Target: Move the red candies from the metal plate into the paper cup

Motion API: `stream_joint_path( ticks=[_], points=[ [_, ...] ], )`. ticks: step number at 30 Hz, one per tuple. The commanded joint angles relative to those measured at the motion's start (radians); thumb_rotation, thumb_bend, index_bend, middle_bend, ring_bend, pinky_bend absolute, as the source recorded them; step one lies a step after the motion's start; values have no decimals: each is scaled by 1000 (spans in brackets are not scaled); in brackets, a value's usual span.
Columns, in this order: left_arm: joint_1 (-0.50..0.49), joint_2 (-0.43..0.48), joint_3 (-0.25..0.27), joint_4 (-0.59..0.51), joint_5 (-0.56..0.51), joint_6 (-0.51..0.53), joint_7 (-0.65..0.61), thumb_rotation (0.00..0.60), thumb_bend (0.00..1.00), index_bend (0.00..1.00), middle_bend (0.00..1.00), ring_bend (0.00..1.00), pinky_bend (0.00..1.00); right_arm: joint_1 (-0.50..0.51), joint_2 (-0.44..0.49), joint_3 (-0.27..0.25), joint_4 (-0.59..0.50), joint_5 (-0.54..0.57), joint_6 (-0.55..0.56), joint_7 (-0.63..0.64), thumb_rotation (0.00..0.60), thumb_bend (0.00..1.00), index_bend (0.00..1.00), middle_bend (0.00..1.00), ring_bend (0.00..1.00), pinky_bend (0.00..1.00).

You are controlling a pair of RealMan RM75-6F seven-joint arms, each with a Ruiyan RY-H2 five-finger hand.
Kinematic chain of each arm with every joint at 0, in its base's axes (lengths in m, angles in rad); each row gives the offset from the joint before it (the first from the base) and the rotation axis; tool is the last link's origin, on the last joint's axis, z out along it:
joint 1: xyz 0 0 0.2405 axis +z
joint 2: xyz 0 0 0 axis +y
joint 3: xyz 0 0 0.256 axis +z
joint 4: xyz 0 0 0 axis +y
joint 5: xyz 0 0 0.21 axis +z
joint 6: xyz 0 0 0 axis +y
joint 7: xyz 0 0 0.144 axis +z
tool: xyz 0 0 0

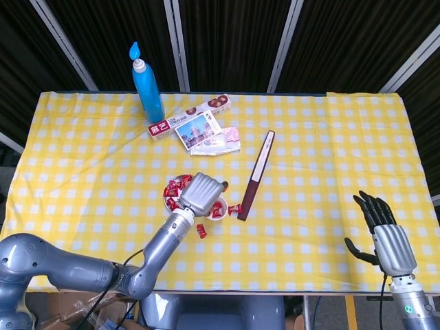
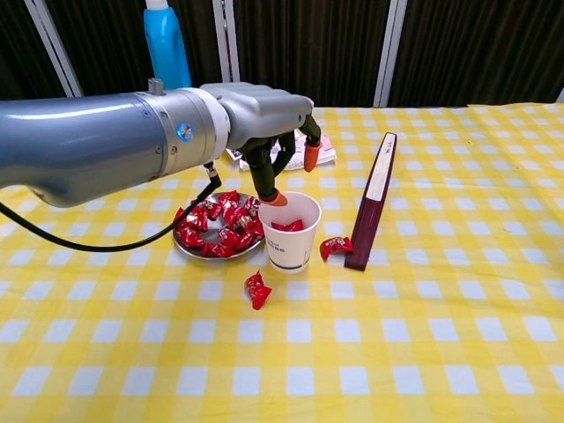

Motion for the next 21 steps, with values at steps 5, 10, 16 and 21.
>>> stream_joint_path(
  ticks=[5,10,16,21],
  points=[
    [74,143,111,-94,250,-21,-71,600,269,319,831,838,916,0,-1,1,2,-1,3,-4,600,388,0,0,0,0],
    [124,255,217,-103,502,-75,-173,600,269,326,915,890,935,0,-4,2,3,0,2,-10,600,388,0,0,0,0],
    [170,345,323,-83,725,-138,-329,600,270,323,931,903,940,0,-7,4,6,-2,6,-16,600,388,0,0,0,0],
    [202,353,369,-51,819,-163,-384,600,270,319,932,904,940,0,-10,4,8,-4,8,-21,600,388,0,0,0,0]
  ],
)
